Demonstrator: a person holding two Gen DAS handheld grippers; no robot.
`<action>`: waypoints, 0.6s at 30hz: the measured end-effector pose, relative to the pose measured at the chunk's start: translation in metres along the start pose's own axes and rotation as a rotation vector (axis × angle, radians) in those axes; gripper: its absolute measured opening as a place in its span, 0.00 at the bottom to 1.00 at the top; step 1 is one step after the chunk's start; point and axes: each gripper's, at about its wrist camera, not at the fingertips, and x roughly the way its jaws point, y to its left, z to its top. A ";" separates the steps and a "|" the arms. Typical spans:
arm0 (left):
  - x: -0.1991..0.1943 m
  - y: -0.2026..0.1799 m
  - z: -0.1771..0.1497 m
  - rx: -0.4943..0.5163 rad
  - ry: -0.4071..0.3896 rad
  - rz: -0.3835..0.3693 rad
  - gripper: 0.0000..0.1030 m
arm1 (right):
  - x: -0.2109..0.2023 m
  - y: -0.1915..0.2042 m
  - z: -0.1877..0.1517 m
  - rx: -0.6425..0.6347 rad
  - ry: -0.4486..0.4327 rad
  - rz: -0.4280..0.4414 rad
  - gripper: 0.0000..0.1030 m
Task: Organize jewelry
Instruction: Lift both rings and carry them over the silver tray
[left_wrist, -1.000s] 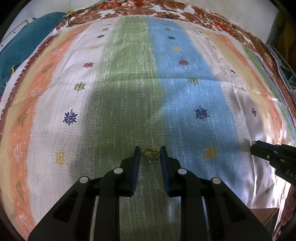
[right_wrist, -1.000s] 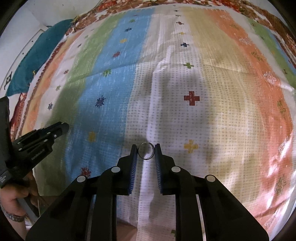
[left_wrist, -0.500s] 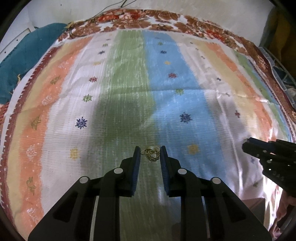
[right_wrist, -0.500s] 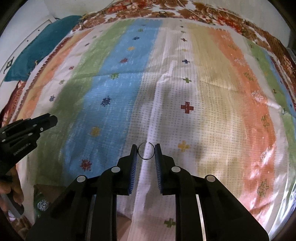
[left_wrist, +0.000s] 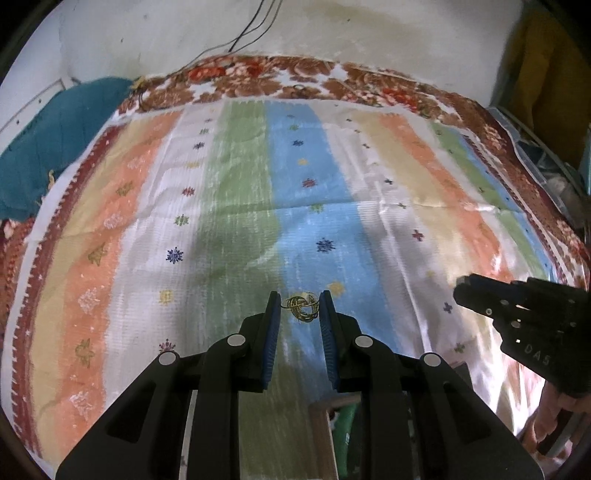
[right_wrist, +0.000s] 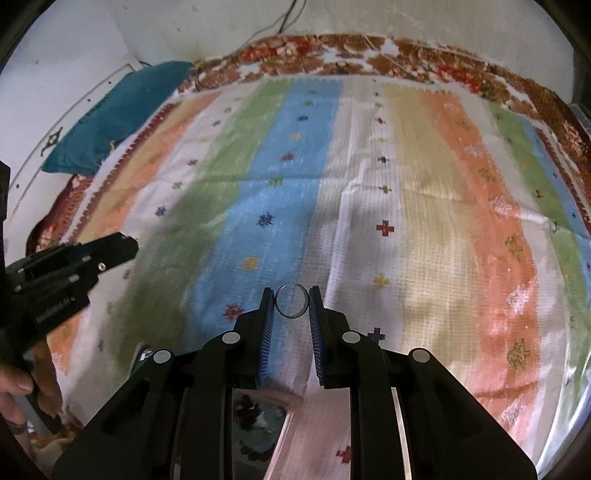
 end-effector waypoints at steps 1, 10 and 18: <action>-0.006 -0.003 -0.001 0.006 -0.008 -0.006 0.20 | -0.004 0.003 -0.002 -0.008 -0.007 0.003 0.19; -0.040 -0.015 -0.012 0.037 -0.059 -0.032 0.20 | -0.026 0.015 -0.018 -0.049 -0.035 0.041 0.19; -0.059 -0.026 -0.027 0.060 -0.082 -0.047 0.20 | -0.040 0.019 -0.029 -0.051 -0.056 0.050 0.19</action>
